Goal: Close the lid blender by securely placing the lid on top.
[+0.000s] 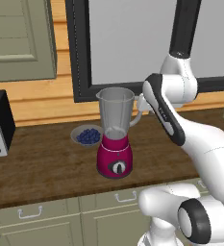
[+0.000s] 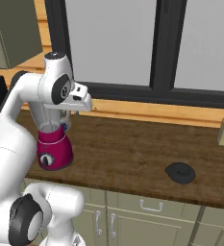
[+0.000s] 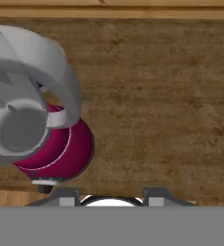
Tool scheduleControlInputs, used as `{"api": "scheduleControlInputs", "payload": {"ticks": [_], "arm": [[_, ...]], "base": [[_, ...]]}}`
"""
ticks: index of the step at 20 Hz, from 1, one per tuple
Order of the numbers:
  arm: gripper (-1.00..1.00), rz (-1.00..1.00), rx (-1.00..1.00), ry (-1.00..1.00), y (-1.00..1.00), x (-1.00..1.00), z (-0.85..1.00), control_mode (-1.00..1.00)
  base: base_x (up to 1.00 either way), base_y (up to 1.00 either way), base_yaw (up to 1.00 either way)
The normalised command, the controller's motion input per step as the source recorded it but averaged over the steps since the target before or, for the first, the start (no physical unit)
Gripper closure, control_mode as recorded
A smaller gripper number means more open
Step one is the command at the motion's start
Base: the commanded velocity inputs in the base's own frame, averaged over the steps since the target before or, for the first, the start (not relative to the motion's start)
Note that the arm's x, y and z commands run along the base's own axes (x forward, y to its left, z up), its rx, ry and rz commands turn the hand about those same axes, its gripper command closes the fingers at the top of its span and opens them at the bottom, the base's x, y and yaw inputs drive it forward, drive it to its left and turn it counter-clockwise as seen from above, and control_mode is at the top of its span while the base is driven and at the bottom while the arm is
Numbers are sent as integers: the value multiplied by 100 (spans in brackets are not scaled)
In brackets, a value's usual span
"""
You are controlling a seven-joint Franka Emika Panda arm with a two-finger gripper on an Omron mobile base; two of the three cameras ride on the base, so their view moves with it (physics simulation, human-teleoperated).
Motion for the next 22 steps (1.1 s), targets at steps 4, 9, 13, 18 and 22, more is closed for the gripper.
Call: {"api": "scheduleControlInputs", "payload": {"ticks": [4,9,13,18,22], "arm": [[-100,0,0,-5,-10,-27,0,-100],[-100,-1,0,-18,-50,-64,-2,-100],[-100,-8,0,-17,-60,-60,-12,-100],[-100,-15,0,-14,-69,-54,-27,-100],[-100,-24,0,-5,-82,-34,-41,-100]], "base": [[0,0,0],[0,0,0],[0,0,0],[0,0,0],[0,0,0]]}}
